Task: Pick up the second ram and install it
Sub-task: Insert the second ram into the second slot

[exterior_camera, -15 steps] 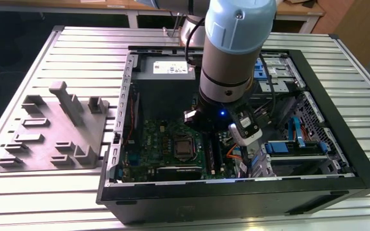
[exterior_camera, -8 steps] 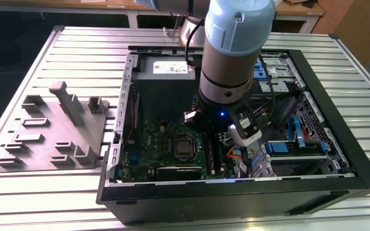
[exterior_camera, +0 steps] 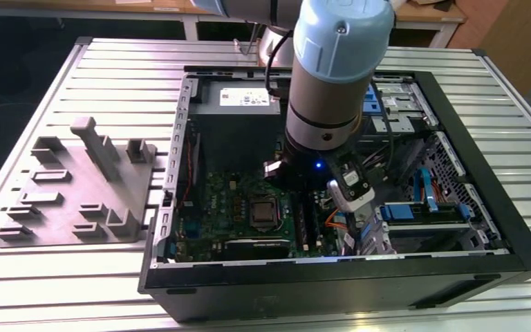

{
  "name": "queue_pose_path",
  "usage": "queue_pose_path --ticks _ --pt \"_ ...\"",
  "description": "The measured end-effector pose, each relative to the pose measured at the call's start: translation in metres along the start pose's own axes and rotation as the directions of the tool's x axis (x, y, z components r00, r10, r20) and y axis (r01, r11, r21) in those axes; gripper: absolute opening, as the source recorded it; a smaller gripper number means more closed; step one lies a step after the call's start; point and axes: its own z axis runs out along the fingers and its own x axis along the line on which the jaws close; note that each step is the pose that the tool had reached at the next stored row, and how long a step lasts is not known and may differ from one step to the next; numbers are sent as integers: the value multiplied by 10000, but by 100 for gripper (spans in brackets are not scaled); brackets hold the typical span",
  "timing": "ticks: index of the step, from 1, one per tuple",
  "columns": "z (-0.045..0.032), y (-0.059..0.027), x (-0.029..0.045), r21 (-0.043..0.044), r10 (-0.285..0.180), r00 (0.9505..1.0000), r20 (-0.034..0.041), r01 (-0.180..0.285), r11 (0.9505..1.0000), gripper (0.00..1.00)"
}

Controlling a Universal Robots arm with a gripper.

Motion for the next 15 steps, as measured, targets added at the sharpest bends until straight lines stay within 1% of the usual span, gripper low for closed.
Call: queue_pose_path --ticks 2,10,11,15 --pt "13 -1 0 -1 0 10000 1 0 10000 11" --pt "21 0 1 -12 0 10000 4 0 10000 12" --pt "21 0 1 -10 0 10000 4 0 10000 18" --pt "11 -1 1 0 0 10000 0 0 10000 18"
